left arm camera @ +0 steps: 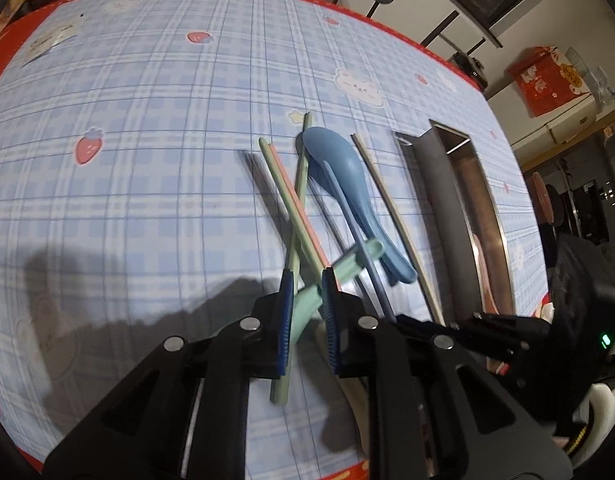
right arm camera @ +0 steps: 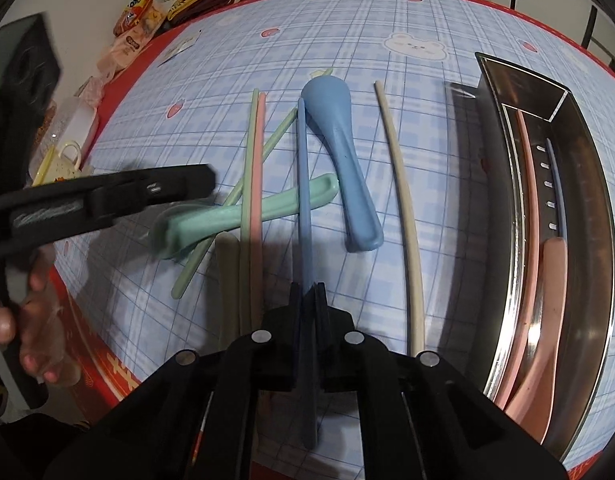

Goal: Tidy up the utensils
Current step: 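Close the right tool on a blue chopstick while the left tool closes on a green chopstick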

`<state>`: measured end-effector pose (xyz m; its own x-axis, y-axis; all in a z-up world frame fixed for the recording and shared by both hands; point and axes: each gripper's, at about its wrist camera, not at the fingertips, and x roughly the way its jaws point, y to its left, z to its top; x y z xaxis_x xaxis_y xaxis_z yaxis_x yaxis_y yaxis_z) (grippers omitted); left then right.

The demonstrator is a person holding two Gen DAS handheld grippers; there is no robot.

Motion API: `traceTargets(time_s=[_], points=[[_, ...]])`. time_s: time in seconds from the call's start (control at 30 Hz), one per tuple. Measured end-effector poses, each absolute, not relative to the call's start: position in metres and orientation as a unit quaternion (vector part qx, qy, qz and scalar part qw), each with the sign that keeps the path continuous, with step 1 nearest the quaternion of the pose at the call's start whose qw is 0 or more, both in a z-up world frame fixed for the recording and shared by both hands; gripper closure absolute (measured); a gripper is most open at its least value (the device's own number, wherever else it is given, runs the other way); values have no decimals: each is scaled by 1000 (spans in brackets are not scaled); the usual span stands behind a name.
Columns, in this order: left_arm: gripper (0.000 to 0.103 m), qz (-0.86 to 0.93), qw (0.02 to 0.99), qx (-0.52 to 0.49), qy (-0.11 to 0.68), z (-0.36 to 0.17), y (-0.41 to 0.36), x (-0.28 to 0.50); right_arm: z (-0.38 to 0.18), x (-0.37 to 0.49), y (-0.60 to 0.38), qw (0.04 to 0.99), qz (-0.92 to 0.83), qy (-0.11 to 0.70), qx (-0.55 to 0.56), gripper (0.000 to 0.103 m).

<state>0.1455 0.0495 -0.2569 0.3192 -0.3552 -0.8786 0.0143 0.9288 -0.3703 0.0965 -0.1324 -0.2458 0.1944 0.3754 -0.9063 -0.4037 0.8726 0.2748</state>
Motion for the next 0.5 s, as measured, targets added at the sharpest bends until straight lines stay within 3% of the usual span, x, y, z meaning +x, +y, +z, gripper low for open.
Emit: traceTargets(time_s=[0.5], points=[[91, -133, 784, -140, 590, -278, 25, 161, -248, 94, -137, 773, 255, 580, -4, 96]])
